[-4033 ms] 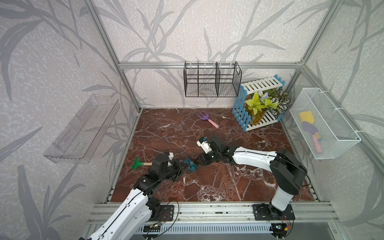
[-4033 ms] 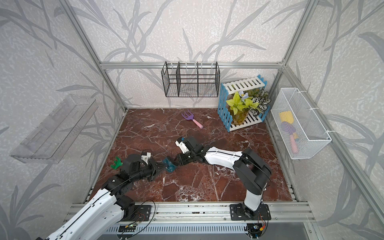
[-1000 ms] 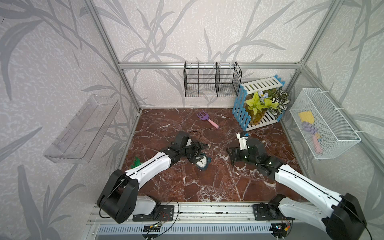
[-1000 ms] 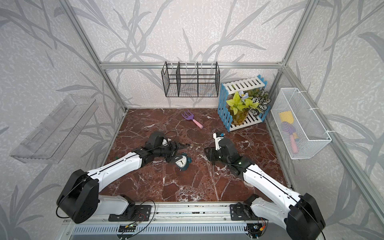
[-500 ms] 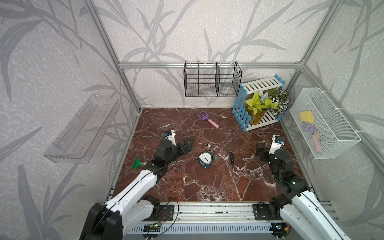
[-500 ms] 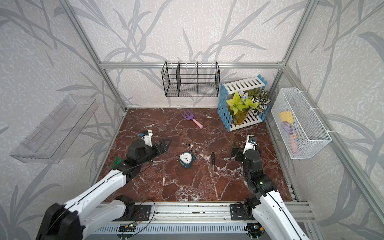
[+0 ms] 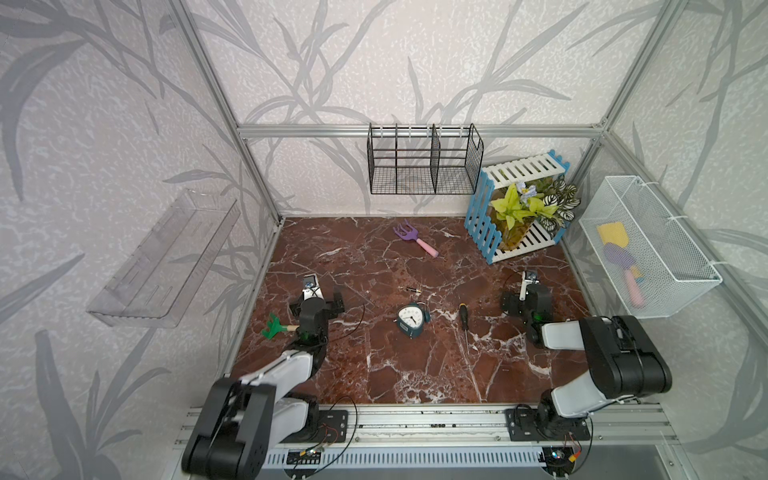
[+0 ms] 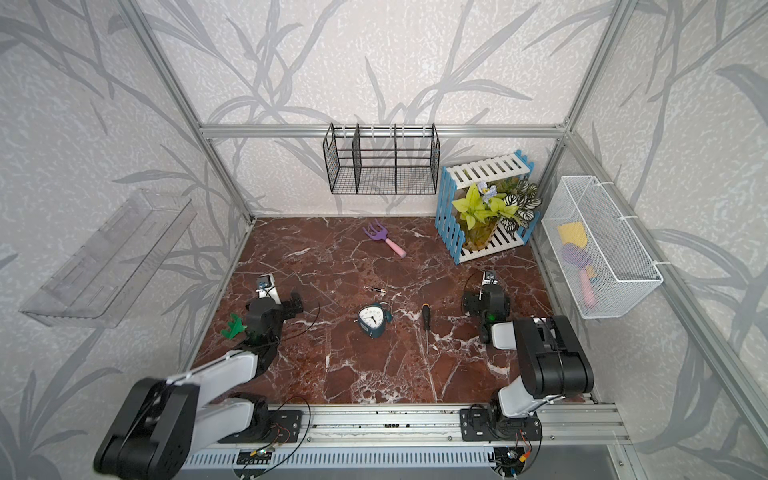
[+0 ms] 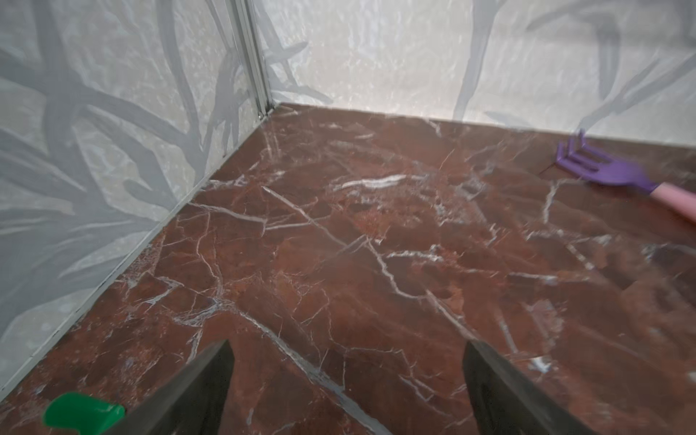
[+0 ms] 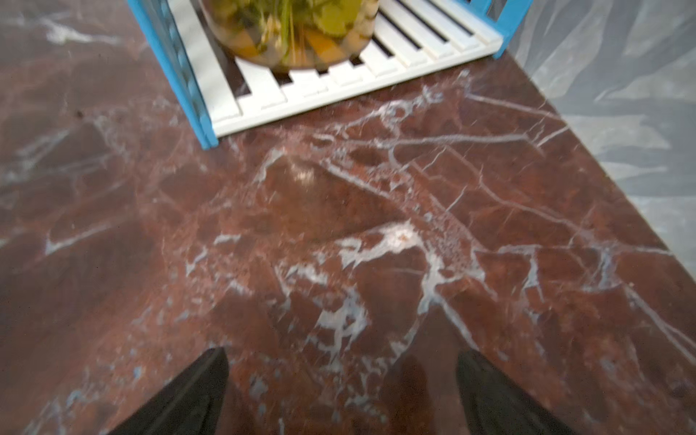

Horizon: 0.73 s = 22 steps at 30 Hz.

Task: Remove the battery from the alarm
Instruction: Reset both arms

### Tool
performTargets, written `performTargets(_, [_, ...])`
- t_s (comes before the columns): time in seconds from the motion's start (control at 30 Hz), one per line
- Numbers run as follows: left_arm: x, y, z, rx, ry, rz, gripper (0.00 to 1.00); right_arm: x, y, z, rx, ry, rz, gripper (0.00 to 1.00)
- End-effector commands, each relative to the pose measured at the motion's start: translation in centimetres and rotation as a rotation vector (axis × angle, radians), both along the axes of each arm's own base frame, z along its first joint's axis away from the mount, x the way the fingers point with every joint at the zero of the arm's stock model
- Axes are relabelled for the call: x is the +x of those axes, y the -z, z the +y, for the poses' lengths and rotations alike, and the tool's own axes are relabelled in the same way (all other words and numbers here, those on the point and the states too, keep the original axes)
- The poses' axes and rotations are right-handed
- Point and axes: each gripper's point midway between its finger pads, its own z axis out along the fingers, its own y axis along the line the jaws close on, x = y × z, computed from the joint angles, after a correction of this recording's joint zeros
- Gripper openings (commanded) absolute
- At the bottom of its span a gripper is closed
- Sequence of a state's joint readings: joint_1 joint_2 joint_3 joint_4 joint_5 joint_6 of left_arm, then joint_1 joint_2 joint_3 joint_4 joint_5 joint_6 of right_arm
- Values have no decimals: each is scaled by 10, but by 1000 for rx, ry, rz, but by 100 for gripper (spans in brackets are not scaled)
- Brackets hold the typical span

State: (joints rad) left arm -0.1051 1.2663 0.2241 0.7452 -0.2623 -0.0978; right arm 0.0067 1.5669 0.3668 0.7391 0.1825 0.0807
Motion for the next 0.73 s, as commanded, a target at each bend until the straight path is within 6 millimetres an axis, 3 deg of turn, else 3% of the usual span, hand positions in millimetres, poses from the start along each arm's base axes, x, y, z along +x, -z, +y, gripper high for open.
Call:
performTargets(0.0, [38, -46, -1, 54, 98, -228, 100, 18, -38, -2, 25, -6, -176, 99])
performTargets(0.03, [41, -36, 2, 43, 92, -230, 100, 18, -41, -2, 27, -2, -144, 99])
performTargets(0.13, [34, -31, 6, 23, 79, -226, 100, 20, -51, 0, 26, -16, -183, 99])
performTargets(0.27, [36, -31, 2, 43, 93, -223, 100, -16, -71, -4, 25, 9, -391, 99])
performTargets(0.33, [35, -31, 3, 44, 93, -227, 100, -26, -67, -3, 21, 0, -420, 99])
performTargets(0.7, [35, -31, 2, 44, 94, -225, 100, -20, -59, 0, 11, -12, -371, 99])
